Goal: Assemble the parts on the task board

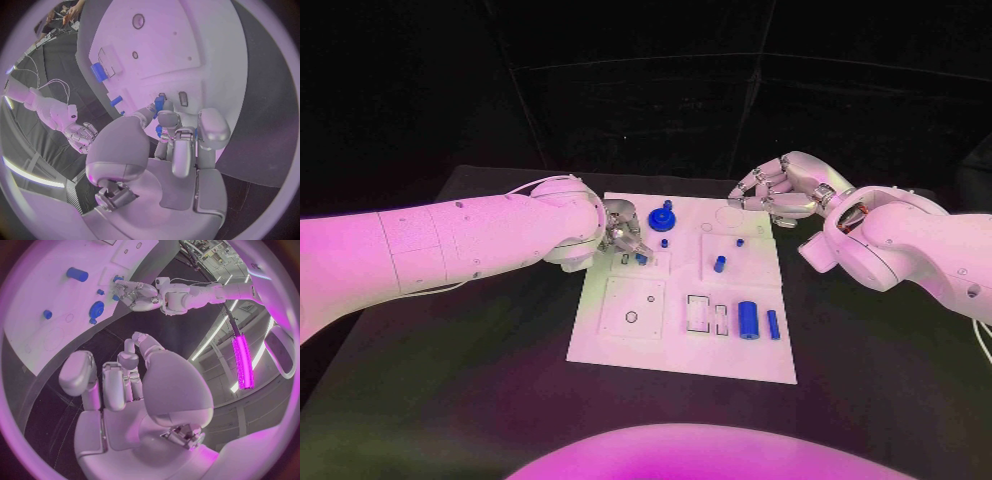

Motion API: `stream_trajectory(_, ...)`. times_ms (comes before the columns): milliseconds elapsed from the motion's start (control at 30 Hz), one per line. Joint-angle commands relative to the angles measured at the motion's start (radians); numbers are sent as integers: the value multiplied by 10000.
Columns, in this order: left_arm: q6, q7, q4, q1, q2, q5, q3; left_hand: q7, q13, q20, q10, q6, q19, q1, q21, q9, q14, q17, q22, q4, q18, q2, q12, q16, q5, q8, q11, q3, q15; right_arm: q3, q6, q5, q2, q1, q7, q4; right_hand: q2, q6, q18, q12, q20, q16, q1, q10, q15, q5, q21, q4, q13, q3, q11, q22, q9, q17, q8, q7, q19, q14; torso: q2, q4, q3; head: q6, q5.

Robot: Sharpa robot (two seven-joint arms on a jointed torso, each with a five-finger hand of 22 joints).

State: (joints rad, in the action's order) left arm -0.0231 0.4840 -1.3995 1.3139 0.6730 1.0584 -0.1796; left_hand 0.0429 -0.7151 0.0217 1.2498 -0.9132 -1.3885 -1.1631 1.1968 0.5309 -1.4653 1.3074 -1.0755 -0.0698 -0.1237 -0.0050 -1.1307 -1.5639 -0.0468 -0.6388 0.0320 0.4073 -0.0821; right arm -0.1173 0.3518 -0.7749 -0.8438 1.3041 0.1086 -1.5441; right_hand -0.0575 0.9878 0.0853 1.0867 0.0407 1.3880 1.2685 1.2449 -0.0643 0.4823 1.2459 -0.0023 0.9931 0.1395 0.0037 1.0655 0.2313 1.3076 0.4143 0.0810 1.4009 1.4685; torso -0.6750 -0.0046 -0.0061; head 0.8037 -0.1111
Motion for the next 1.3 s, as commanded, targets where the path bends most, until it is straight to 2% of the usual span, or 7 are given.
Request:
stream_trajectory(33, -230, 90, -73, -16, 61, 314, -14, -13, -4, 10, 59, -33, -77, -81, 37, 20, -1055, 2634, -22, 1637, 194, -47, 62, -69, -48, -11, -4, 1714, -51, 4, -75, -15, 10, 20, 74, -8, -25, -78, 139, -64, -17, -35, 71, -55, -41, 63, -47, 15, -13, 61, -20, -10, 11, 369, 28, 19, 8, 542, 1, -3, -3, 9, 0)
stream_trajectory(367, -367, 130, -181, -17, 142, 328, -13, -9, 8, 12, 76, -50, -77, -85, 37, 36, -1055, 2634, -22, 1647, 193, -84, 71, -69, -57, -7, -6, 1812, -49, 4, -96, -15, 24, 20, 84, 4, -25, -78, 139, -64, -17, -35, 71, -55, -41, 63, -47, 15, -13, 61, -20, -10, 11, 369, 28, 19, 8, 542, -3, 5, 9, 21, -25)
stream_trajectory(700, -579, 161, 3, -14, -4, 320, -12, -4, -36, 17, 112, -74, -76, -45, 37, 53, -1055, 2634, -24, 1613, 193, -103, 49, -69, -57, -5, -12, 1893, -44, 4, -94, -15, 30, 20, 82, 4, -25, -78, 139, -64, -17, -35, 71, -55, -41, 63, -47, 15, -13, 61, -20, -10, 11, 369, 28, 19, 8, 542, -5, -4, 15, 37, -22)
stream_trajectory(1300, -1377, 216, 686, 28, -521, -232, -9, -46, -155, 20, 222, -235, -82, 687, 50, 210, -1055, 2634, -57, 1038, 193, -24, -39, -69, -52, 8, 7, 2163, -53, 4, -97, -15, 53, 20, 133, -28, -23, -86, 140, -60, -16, -35, 73, -54, -40, 71, -51, 20, -12, 75, -19, -13, 15, 371, 36, 19, 6, 542, -2, -1, 19, 81, -12)
